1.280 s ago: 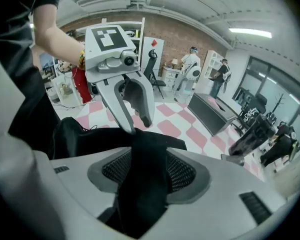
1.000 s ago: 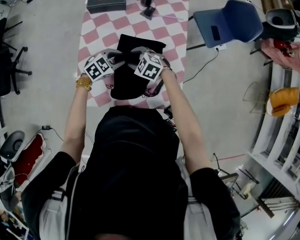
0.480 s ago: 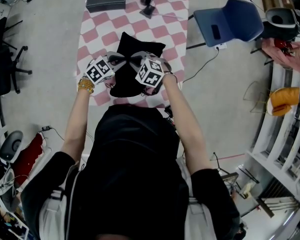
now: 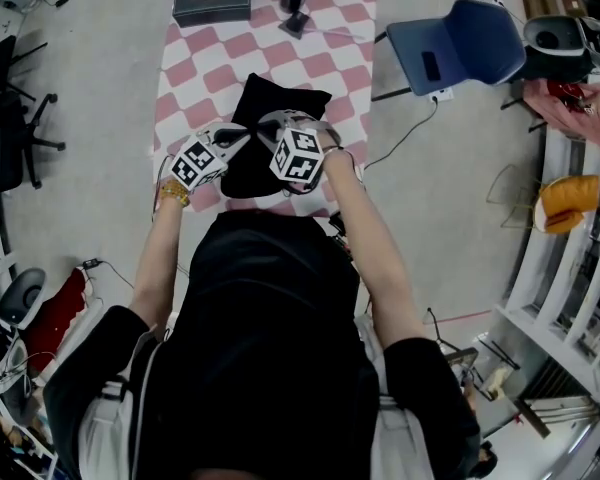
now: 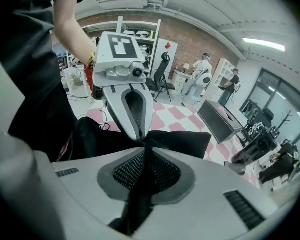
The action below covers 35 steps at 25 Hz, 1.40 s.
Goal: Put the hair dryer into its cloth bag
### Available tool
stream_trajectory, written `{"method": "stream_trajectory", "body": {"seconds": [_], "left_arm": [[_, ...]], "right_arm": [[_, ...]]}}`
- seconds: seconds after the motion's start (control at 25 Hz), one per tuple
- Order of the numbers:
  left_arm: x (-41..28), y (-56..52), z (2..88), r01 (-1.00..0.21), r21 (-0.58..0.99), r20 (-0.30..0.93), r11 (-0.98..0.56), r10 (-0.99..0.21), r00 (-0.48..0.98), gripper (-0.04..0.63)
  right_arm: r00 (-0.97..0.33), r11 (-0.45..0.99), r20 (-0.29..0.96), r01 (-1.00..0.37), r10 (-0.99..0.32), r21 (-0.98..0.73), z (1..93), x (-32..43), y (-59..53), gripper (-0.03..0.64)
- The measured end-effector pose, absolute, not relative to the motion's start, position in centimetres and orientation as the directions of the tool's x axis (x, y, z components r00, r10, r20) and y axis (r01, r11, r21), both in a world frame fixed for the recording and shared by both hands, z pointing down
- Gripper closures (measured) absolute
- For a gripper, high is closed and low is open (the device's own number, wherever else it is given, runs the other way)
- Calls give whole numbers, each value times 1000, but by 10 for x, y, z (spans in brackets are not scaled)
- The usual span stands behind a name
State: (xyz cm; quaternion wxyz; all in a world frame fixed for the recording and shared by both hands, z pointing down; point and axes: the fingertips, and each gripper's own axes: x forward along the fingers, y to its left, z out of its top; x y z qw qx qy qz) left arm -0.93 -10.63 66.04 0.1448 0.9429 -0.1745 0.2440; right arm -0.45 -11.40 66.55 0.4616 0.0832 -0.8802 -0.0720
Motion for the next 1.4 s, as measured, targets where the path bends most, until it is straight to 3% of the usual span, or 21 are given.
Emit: {"method": "stream_trajectory", "body": {"seconds": [0.16, 0.2, 0.24, 0.28, 0.4, 0.64, 0.8, 0.96, 1.12, 1.24, 1.4], "left_arm": [[-36, -120, 667, -512, 214, 485, -832, -364, 795, 553], [-44, -125, 672, -532, 243, 483, -811, -375, 791, 494], [-50, -129, 676, -537, 279, 477, -796, -371, 797, 435], [-53, -131, 679, -526, 315, 468, -790, -352, 810, 417], [-52, -132, 682, -444, 393, 447, -805, -254, 857, 408], [-52, -128, 689, -310, 568, 408, -762, -67, 911, 410], [-49, -131, 689, -272, 637, 376, -722, -18, 927, 410], [-51, -130, 691, -300, 649, 378, -699, -45, 925, 422], [-50, -121, 691, -342, 629, 398, -698, -89, 913, 468], [-47, -114, 695, -389, 621, 412, -680, -139, 900, 560], [-47, -110, 695, -441, 614, 414, -654, -209, 886, 565]], "right_arm": [[-570, 976, 793, -109, -215, 186, 665, -1, -117, 563], [-574, 977, 790, -115, -215, 182, 665, 0, -118, 563], [-578, 976, 787, -121, -216, 179, 666, 1, -118, 563], [-580, 976, 785, -123, -218, 180, 666, 2, -118, 563], [-588, 975, 778, -128, -220, 180, 667, 3, -118, 563], [-617, 980, 762, -148, -195, 131, 668, 6, -118, 561], [-637, 968, 729, -189, -249, 166, 658, 6, -123, 537], [-664, 959, 696, -139, -275, 246, 640, -11, -103, 497], [-600, 958, 761, -35, -247, 284, 659, -25, -80, 459], [-536, 952, 797, -42, -278, 303, 681, -16, -82, 456], [-555, 943, 774, -62, -305, 327, 682, -14, -83, 456]]}}
